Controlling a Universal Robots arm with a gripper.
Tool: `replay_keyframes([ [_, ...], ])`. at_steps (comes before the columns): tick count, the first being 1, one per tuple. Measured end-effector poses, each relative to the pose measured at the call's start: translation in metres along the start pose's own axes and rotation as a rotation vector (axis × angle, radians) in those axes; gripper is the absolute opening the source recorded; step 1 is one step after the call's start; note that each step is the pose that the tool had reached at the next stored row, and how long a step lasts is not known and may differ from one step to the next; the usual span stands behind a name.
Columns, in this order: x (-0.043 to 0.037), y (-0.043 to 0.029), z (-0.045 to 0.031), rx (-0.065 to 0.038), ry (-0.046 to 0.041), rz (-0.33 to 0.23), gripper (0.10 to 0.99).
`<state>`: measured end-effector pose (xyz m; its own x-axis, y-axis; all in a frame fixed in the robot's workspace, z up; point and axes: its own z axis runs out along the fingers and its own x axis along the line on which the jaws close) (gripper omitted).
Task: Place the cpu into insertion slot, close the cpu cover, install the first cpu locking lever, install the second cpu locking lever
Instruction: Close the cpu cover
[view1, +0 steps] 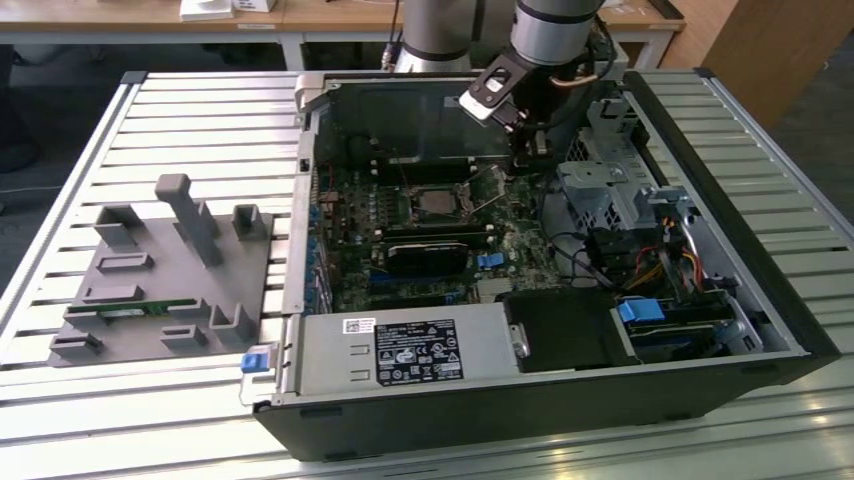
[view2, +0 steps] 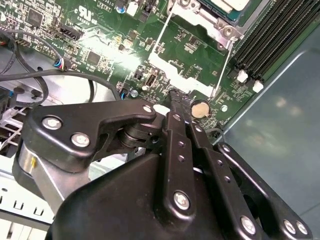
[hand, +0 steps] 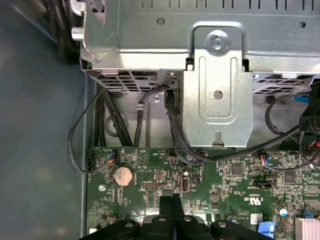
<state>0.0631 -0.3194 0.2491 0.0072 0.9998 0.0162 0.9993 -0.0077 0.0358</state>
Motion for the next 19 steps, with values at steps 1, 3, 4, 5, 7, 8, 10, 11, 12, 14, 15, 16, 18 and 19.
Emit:
replay_keyframes([
  [1, 0.0000, 0.0005, 0.0006, 0.000, 0.0000, 0.000, 0.106],
  [3, 0.0001, 0.0014, 0.0018, 0.000, 0.0000, 0.000, 0.106],
  [4, 0.0001, 0.0015, 0.0026, 0.000, -0.0001, 0.000, 0.106],
  [5, 0.0002, 0.0015, 0.0036, 0.000, 0.0001, 0.000, 0.106],
  [7, 0.0003, 0.0014, 0.0057, 0.001, -0.0001, 0.000, 0.106],
  [8, 0.0004, 0.0014, 0.0067, 0.001, 0.0000, 0.000, 0.106],
  [10, 0.0004, 0.0001, 0.0068, 0.001, -0.0002, 0.000, 0.106],
  [11, 0.0004, -0.0009, 0.0069, 0.001, -0.0001, 0.000, 0.106],
  [12, 0.0004, -0.0020, 0.0068, 0.001, -0.0002, 0.000, 0.106],
  [14, 0.0004, -0.0045, 0.0068, 0.001, 0.0000, 0.000, 0.106],
  [15, 0.0004, -0.0058, 0.0068, 0.001, -0.0001, 0.000, 0.106],
  [16, 0.0004, -0.0068, 0.0068, 0.001, 0.0000, 0.000, 0.106],
  [18, 0.0003, -0.0082, 0.0067, 0.001, 0.0000, 0.000, 0.106],
  [19, 0.0004, -0.0088, 0.0067, 0.001, 0.0000, 0.000, 0.106],
])
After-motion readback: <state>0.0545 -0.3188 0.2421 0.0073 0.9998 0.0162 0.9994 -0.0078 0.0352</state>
